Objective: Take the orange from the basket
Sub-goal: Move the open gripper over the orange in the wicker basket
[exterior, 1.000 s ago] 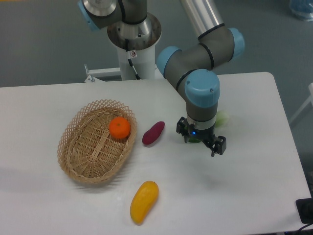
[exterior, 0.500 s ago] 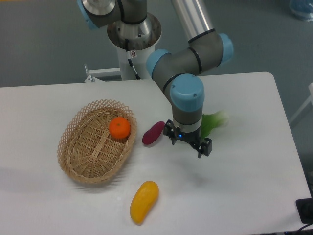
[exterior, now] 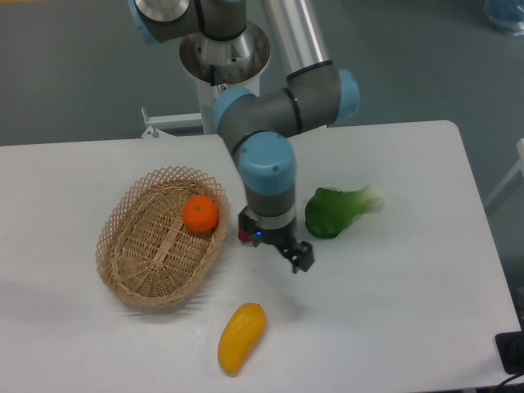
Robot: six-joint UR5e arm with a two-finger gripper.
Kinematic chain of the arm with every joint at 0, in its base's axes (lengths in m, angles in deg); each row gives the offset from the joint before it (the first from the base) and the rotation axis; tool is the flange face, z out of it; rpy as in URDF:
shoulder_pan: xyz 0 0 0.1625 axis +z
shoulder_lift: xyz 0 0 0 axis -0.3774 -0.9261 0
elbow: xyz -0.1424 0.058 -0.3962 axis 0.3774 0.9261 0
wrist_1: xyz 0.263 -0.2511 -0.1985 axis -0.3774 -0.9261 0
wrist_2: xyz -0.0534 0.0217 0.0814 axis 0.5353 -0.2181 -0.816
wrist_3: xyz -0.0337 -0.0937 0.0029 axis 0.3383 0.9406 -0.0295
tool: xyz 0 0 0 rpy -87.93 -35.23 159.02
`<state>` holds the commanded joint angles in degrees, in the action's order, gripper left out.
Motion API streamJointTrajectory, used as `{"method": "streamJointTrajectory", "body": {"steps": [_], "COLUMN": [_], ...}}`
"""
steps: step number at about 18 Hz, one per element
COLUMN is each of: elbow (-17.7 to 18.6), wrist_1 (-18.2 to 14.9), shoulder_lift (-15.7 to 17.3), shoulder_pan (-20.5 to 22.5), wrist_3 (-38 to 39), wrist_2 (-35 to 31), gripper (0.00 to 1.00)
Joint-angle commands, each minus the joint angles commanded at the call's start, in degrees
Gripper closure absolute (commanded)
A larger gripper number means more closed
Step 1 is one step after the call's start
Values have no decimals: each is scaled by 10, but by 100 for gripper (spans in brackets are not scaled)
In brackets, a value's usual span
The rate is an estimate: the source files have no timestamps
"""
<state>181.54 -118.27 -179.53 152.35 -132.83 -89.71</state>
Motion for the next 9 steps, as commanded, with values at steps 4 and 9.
{"method": "streamJointTrajectory", "body": {"steps": [4,9], "elbow": [29,25], "wrist_1": [-6,-48], "shoulder_lift": [20,25], "shoulder_pan": [-19,-37], "wrist_3": [-56,-93], "wrist_2": [2,2], "gripper": [0,0]}}
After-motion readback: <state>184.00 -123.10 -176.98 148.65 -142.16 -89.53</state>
